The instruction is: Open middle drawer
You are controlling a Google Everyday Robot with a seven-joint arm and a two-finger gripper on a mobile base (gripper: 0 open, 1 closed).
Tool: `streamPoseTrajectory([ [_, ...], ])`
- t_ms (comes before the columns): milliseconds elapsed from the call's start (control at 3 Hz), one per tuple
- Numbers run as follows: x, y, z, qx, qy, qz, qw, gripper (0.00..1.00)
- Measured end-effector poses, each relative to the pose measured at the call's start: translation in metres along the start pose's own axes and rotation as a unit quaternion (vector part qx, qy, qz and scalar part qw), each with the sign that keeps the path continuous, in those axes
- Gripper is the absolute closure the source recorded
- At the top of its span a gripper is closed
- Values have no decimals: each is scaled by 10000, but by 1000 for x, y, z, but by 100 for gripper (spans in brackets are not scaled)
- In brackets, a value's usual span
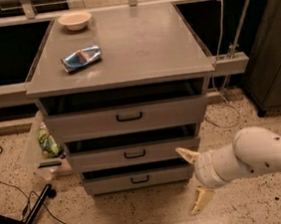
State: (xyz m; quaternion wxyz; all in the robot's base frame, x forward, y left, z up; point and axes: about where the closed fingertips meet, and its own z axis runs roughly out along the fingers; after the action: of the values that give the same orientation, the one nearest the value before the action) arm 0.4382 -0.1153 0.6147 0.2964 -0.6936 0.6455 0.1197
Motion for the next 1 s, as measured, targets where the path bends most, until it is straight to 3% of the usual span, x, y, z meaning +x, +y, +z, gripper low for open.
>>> streamPoseTrajectory([
  [333,-2,0,21,132,-25,-277,9995,0],
  [1000,0,-4,45,97,-191,-466,9987,0],
])
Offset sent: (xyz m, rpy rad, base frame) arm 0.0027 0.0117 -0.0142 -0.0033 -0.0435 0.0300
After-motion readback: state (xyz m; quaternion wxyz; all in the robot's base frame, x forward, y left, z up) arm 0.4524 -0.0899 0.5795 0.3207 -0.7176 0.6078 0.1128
